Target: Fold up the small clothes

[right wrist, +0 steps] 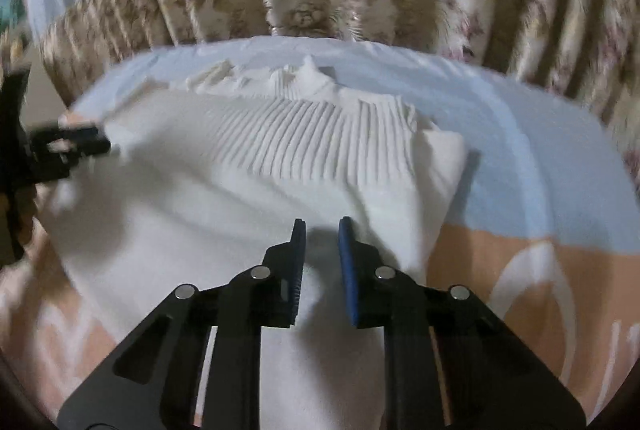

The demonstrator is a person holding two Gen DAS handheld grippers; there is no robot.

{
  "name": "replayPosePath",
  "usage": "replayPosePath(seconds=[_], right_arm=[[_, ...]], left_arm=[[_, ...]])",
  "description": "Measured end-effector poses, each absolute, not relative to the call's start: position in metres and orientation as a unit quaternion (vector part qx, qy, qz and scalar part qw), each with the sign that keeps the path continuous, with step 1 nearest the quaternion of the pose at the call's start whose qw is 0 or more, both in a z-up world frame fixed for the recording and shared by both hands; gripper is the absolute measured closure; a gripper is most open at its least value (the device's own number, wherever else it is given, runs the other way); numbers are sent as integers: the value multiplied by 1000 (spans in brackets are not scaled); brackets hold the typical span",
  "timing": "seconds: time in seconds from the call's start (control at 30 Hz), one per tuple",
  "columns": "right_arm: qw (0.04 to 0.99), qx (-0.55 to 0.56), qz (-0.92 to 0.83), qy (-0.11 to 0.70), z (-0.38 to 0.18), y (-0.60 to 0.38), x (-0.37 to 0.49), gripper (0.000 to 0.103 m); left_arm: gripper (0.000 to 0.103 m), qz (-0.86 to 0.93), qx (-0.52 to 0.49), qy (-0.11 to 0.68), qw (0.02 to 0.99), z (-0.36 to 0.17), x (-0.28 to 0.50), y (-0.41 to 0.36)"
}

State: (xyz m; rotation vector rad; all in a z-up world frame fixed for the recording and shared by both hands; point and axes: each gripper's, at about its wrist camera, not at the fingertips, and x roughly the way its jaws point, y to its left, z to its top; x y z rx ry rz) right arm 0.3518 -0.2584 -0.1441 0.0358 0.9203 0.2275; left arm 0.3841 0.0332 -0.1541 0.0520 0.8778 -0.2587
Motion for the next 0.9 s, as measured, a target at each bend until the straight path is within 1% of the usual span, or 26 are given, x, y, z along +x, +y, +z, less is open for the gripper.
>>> replayPosePath(seconds=[0.03, 0.07, 0.1, 0.2, 0.27, 0.3, 0.4, 0.47, 0.53, 0.57, 0.6, 0.63, 0.67, 0.7, 0.77, 0.83, 0.87, 0.9], right_arm=[[894, 24, 110, 435, -138, -256, 352, 56], [900, 26, 110, 421, -130, -252, 353, 47], [908, 30, 110, 403, -122, -242, 359, 37], [910, 36, 109, 399, -119, -215, 386, 37], [903, 41, 111, 414, -129, -198, 409, 40], [899, 41, 109, 422, -136, -192, 417, 43], [890, 15, 90, 446, -158, -181, 432, 45], [893, 1, 91, 441, -159, -182, 430, 45], [893, -7, 90, 441, -158, -189, 426, 48], [893, -8, 88, 442, -158, -195, 424, 50], [891, -5, 93, 444, -158, -202, 423, 56], [891, -4, 91, 446, -157, -209, 421, 58], [891, -6, 88, 446, -156, -212, 420, 63], [891, -9, 82, 447, -154, -216, 419, 64], [892, -10, 72, 446, -152, -227, 414, 64], [889, 5, 85, 449, -150, -234, 411, 64], [889, 3, 86, 450, -147, -234, 409, 59], [889, 1, 86, 449, -145, -234, 407, 51]], left_arm=[[20, -116, 18, 417, 901, -147, 389, 29], [18, -103, 23, 414, 904, -144, 395, 22], [18, -93, 28, 417, 904, -143, 402, 16], [18, -83, 21, 437, 895, -156, 427, 0], [18, -66, 25, 452, 889, -169, 440, -4], [18, -60, 24, 458, 887, -177, 445, -3], [18, -69, 21, 451, 889, -185, 444, 6], [18, -80, 23, 446, 891, -187, 440, 12], [18, -97, 21, 443, 891, -186, 436, 18], [18, -103, 20, 442, 891, -185, 434, 19], [18, -100, 24, 441, 891, -183, 432, 22], [17, -72, 38, 442, 893, -182, 430, 26], [15, -62, 36, 447, 892, -182, 431, 33], [15, -65, 15, 454, 889, -183, 433, 43], [15, -61, -19, 465, 883, -184, 433, 58], [15, -49, -33, 471, 880, -177, 431, 66], [15, -49, -32, 470, 881, -173, 428, 66], [15, -54, -29, 465, 883, -164, 422, 64]])
